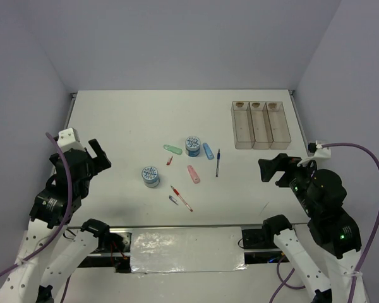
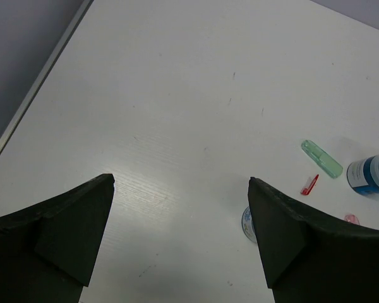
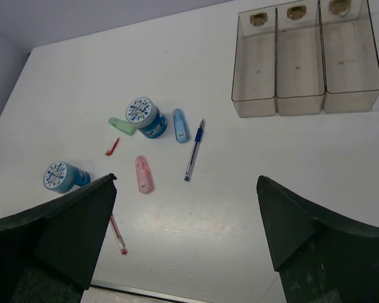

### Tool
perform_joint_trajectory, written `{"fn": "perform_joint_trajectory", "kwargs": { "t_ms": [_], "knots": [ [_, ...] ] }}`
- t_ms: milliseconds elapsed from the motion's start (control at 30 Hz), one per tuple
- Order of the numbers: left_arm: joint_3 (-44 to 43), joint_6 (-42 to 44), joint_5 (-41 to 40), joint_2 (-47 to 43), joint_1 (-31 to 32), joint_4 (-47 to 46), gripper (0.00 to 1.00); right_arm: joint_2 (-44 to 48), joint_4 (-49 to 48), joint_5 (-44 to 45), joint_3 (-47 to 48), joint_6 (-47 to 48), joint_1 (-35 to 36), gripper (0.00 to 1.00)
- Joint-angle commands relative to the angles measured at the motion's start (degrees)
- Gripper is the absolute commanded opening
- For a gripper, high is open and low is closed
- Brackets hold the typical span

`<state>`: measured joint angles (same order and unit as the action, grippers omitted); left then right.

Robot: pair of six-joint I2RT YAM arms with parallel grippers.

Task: Sort the stationery into containers
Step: Pick up the pen cap from the center of the board.

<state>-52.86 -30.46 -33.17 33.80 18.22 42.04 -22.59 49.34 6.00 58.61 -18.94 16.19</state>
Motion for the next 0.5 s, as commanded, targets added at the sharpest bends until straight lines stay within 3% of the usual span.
{"fn": "perform_joint_trajectory", "kwargs": {
  "t_ms": [0, 467],
  "knots": [
    [-0.9, -0.7, -0.9, 0.1, 0.2, -1.0, 0.99, 1.1, -1.4, -0.5, 1.8, 1.1, -0.2, 1.00],
    [-0.8, -0.4, -0.7, 0.7, 0.2, -1.4, 0.99, -0.3, -3.1, -3.0, 1.2, 0.8, -0.1, 1.00]
  ]
}}
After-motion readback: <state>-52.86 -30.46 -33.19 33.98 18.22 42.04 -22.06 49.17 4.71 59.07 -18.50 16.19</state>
